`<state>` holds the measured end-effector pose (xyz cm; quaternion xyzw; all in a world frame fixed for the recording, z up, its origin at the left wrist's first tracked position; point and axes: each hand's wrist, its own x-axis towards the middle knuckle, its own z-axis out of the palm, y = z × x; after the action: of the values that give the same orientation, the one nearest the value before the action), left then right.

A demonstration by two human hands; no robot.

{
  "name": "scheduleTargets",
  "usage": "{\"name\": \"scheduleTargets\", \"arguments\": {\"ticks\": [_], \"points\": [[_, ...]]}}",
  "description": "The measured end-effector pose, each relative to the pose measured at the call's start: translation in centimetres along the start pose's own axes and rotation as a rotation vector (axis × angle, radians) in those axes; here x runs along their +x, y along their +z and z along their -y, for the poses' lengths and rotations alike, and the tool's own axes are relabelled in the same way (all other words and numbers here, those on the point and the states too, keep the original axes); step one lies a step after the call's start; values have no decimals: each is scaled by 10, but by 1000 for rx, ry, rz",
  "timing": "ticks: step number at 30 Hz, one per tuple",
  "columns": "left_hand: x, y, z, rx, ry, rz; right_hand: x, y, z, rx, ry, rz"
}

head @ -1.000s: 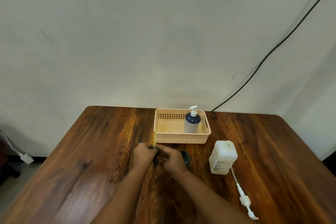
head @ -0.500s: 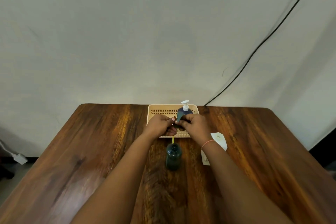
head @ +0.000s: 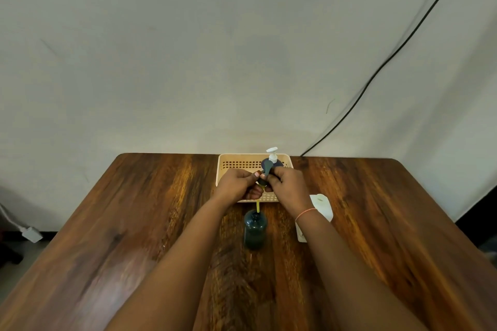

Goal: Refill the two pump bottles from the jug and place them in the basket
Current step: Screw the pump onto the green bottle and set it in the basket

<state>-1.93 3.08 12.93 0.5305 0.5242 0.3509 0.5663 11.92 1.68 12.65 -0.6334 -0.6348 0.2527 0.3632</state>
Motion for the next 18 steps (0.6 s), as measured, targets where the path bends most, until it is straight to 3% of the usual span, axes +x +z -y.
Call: {"name": "scheduleTargets", "arguments": {"ticks": [12, 18], "points": [[3, 6, 12, -2, 14, -63, -5, 2, -2, -3, 18, 3], [4, 8, 34, 122, -91, -27, -8, 17, -16, -45, 121, 132]]}}
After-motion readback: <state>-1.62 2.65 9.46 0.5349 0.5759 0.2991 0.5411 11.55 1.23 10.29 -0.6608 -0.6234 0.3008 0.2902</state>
